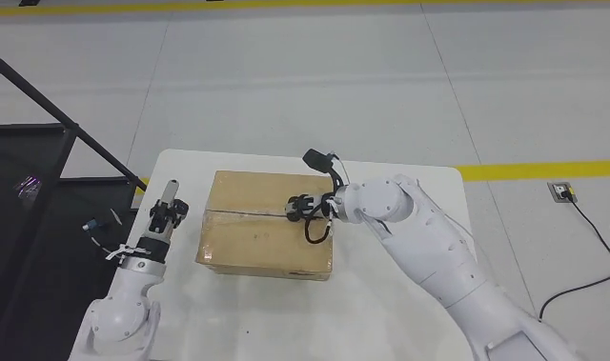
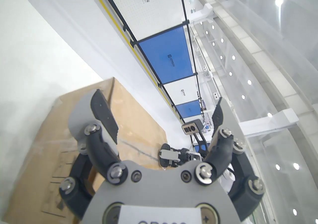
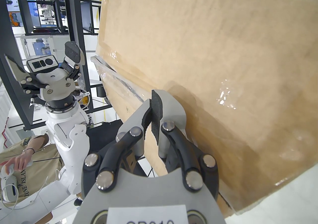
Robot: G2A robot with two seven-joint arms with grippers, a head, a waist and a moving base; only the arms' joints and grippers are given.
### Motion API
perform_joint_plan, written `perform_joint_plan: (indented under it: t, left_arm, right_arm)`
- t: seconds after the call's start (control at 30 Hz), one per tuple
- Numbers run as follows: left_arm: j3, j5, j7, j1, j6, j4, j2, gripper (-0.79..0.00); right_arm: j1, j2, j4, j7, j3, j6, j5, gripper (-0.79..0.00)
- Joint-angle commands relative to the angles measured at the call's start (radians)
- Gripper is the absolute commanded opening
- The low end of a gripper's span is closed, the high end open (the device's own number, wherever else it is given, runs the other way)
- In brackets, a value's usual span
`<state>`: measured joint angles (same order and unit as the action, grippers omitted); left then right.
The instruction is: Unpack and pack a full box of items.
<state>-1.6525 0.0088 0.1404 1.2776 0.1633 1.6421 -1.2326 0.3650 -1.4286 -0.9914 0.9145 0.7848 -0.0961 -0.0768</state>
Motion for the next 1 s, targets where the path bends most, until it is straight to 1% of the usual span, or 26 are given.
perform_joint_plan:
  t: [0.0,0.07,0.13,0.23,0.37,0.57,0.97]
  left_arm:
    - [-0.018,-0.010,-0.002,-0.002,-0.001,-0.030,0.002,0.000]
    - [-0.027,-0.005,-0.005,-0.009,-0.006,-0.061,0.003,0.000]
    - [-0.019,0.003,0.004,-0.017,-0.008,-0.090,0.003,0.000]
    - [0.009,0.016,0.013,-0.032,-0.005,-0.124,0.001,0.000]
    - [0.052,0.032,0.023,-0.041,0.007,-0.144,-0.004,0.000]
    - [0.085,0.018,0.036,-0.033,0.021,-0.141,-0.008,0.000]
    - [0.089,-0.048,0.068,0.008,0.028,-0.097,-0.011,0.000]
  right_arm:
    - [-0.005,-0.005,0.012,-0.006,-0.002,0.000,0.009,-0.776]
    - [-0.011,-0.011,0.026,-0.012,-0.004,-0.001,0.020,-0.785]
    - [-0.017,-0.018,0.039,-0.016,-0.007,0.000,0.032,-0.785]
    - [-0.025,-0.028,0.058,-0.020,-0.017,0.000,0.040,-0.785]
    - [-0.034,-0.042,0.078,-0.033,-0.034,-0.006,0.040,-0.785]
    - [-0.044,-0.061,0.103,-0.052,-0.052,-0.014,0.039,-0.785]
    - [-0.061,-0.101,0.132,-0.061,-0.088,-0.009,0.047,-0.785]
